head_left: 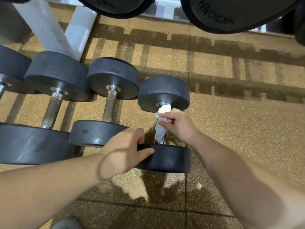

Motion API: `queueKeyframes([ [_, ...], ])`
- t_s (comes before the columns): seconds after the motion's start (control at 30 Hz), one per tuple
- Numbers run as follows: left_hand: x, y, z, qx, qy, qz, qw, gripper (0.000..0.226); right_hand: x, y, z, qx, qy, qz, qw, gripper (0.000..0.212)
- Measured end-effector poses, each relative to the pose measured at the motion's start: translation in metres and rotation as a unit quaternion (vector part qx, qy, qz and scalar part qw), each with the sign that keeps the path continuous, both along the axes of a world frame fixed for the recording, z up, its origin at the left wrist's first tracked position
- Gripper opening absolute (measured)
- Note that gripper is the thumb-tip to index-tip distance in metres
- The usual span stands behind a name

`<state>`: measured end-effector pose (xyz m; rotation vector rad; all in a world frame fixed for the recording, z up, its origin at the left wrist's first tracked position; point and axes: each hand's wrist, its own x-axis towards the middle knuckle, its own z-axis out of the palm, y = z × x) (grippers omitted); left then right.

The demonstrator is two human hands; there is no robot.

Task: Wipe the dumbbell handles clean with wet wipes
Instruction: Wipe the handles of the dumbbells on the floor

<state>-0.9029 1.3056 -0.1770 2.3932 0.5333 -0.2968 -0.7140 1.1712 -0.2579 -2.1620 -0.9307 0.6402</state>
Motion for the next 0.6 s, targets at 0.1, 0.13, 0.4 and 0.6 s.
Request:
queueKeyframes([
  [0.1, 0.001, 0.001, 0.003, -0.006, 0.000, -0.006, 1.000, 0.036, -0.003, -0.005, 0.001, 0.007, 0.041, 0.019, 0.999, 0.018],
  [0.13, 0.001, 0.001, 0.005, -0.010, 0.001, -0.007, 1.000, 0.035, -0.004, -0.008, 0.002, 0.009, 0.057, 0.029, 0.998, 0.018],
  [0.4, 0.009, 0.001, 0.007, -0.024, 0.028, 0.001, 0.999, 0.035, 0.015, 0.023, 0.002, -0.035, -0.009, -0.051, 0.998, 0.017],
  [0.6, 0.014, -0.001, 0.013, -0.052, 0.014, 0.003, 0.999, 0.024, 0.004, -0.003, 0.003, -0.022, -0.036, 0.062, 0.997, 0.016],
])
